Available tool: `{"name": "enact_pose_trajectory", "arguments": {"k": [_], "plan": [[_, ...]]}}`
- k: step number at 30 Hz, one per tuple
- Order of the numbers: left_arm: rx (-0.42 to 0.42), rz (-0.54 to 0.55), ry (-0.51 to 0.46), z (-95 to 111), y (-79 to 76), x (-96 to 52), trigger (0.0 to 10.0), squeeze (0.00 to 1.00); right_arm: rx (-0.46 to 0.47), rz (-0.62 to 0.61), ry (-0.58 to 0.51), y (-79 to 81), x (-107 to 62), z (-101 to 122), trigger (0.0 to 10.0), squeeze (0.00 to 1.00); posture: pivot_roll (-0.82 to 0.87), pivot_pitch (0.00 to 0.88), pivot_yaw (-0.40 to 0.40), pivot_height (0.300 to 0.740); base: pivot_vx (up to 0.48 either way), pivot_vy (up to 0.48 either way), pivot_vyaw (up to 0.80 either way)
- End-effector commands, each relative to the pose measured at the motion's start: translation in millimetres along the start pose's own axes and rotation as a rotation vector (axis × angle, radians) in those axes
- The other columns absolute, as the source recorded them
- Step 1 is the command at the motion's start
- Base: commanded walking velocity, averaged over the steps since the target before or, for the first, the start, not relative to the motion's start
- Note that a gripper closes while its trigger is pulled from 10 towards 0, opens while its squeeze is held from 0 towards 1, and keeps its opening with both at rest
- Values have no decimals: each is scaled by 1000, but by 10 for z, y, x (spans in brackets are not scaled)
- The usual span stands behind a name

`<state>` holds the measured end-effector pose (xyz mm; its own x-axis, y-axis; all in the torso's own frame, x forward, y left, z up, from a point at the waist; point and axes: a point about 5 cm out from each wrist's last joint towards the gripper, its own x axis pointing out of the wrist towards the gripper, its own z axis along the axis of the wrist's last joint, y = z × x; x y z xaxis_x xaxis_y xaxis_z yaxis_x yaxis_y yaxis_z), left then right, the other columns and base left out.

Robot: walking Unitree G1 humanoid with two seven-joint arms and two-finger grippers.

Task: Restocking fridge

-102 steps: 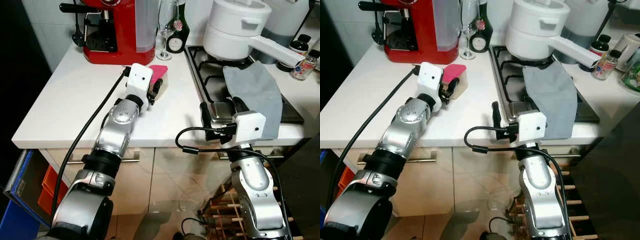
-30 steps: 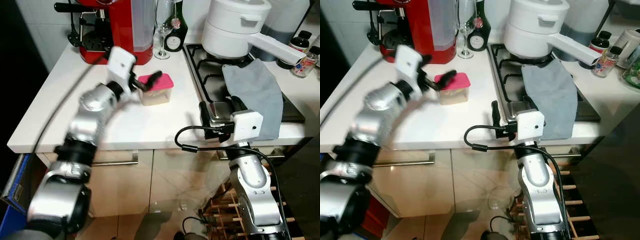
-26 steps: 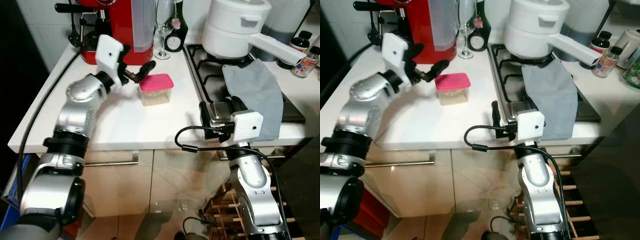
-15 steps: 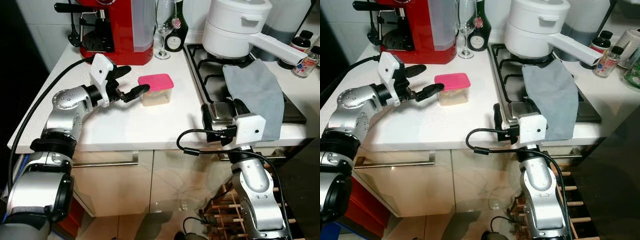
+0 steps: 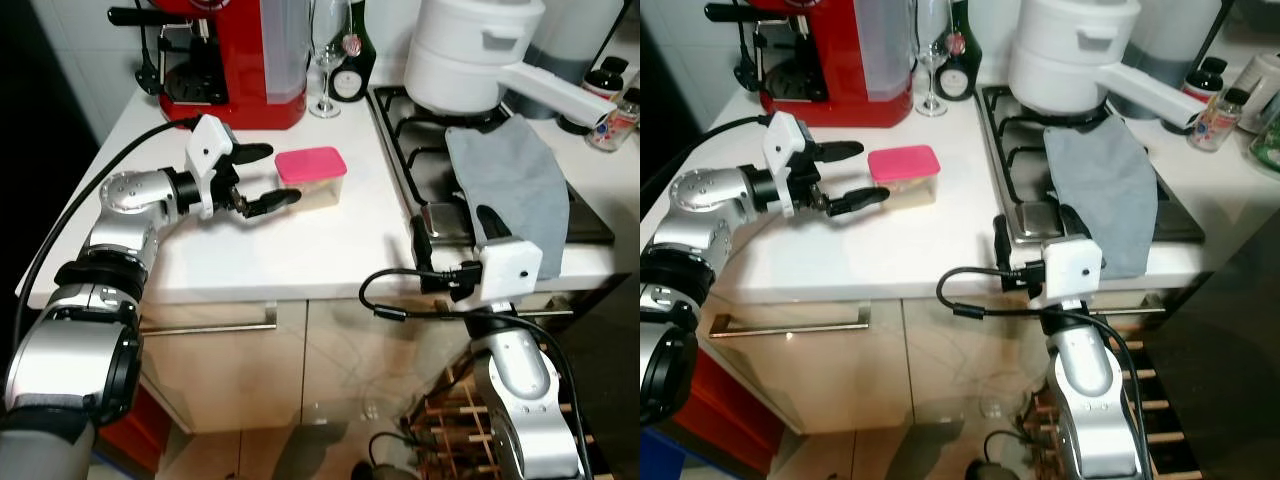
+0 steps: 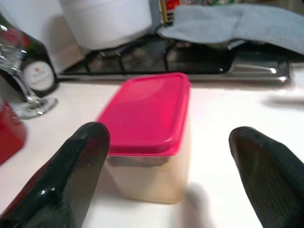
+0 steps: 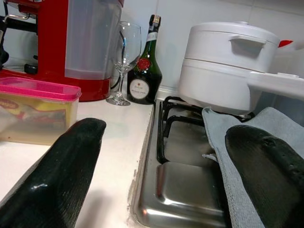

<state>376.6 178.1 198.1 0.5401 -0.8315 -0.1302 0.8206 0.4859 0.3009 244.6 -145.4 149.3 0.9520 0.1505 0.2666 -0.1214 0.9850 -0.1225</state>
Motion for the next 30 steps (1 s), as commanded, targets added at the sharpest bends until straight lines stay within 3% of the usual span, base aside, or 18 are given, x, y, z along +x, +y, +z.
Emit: {"name": "enact_pose_trajectory", "arguments": {"k": [1,14,15,18,19,25,30], "plan": [[33,-20,-3,68,7,53,10000,0,-17,-18,-9,-46,-12,54,10000,0,-121,0,18,740,0,0,0],[61,35,26,72,-22,233,10000,0,-12,-26,2,-1,-43,61,10000,0,-125,0,36,740,0,0,0],[41,37,21,49,-35,238,4471,0,-12,-27,3,-3,-37,61,10000,0,-123,0,36,740,0,0,0],[30,43,25,26,-41,238,4471,0,-12,-27,3,-2,-34,61,10000,0,-122,0,36,740,0,0,0],[12,52,20,14,-40,236,0,0,-12,-27,4,1,-34,59,10000,0,-120,0,36,740,0,0,0],[-109,98,-30,-29,-24,216,0,0,-8,-27,2,27,-23,54,10000,0,-117,0,43,740,0,0,0],[-249,145,-131,-5,22,193,0,0,-6,-32,1,29,-24,42,10000,0,-113,0,51,740,0,0,0]]}}
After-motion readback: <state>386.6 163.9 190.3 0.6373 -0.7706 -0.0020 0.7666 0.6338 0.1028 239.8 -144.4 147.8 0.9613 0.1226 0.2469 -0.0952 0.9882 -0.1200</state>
